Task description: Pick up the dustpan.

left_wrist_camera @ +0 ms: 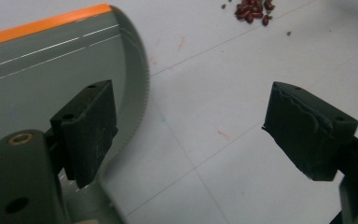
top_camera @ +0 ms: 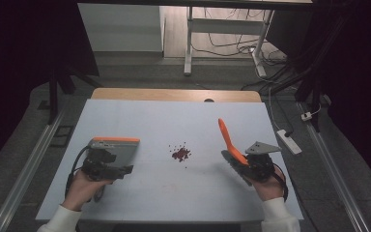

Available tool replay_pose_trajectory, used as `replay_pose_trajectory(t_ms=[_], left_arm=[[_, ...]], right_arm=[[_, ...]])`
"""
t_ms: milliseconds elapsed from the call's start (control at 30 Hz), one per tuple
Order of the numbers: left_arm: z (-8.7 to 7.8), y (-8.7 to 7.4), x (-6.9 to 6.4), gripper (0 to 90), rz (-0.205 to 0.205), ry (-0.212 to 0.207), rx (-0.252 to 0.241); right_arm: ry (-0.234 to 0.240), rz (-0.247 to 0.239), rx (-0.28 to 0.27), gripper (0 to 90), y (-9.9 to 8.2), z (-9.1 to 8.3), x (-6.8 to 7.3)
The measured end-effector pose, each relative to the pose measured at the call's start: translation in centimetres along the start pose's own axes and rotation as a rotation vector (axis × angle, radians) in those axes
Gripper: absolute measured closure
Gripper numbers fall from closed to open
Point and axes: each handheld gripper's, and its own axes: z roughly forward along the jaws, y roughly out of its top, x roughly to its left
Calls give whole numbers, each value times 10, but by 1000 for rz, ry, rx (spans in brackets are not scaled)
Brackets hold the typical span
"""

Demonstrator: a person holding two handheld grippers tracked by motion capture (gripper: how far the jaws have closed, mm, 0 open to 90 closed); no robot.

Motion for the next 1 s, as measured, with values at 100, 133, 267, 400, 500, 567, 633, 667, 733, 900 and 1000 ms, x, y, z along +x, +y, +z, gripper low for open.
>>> replay_pose_trajectory(t_ms=[100, 133, 267, 400, 500, 567, 633, 667, 733, 900, 1000], left_arm=[[-3, -2, 4, 173, -19, 15, -1], [-6, -6, 9, 173, -39, 29, 4], [-11, -11, 16, 173, -74, 40, 7], [-16, -12, 22, 142, -142, 36, 19], [-18, -12, 22, 142, -150, 41, 22], [-19, -13, 23, 146, -162, 58, 39], [-19, -15, 25, 147, -172, 66, 53], [-19, -16, 26, 145, -180, 70, 56], [-19, -17, 27, 132, -186, 71, 58], [-15, -24, 31, 132, -211, 63, 90], [-10, -31, 34, 128, -232, 81, 120]], right_arm=[[-3, 1, 0, 703, 0, 0, 0], [-3, -1, 1, 703, 0, 1, 1], [-3, -10, 9, 704, 0, 3, 2], [0, -14, 14, 703, 0, 4, 2], [0, -12, 18, 703, -1, 5, 3], [0, -12, 17, 703, -1, 4, 3], [-1, -12, 16, 703, -1, 4, 3], [-1, -12, 16, 703, -1, 4, 3], [-2, -6, 17, 703, -1, 4, 3], [-3, -3, 14, 703, -1, 4, 2], [0, -5, 18, 703, -2, 5, 1]])
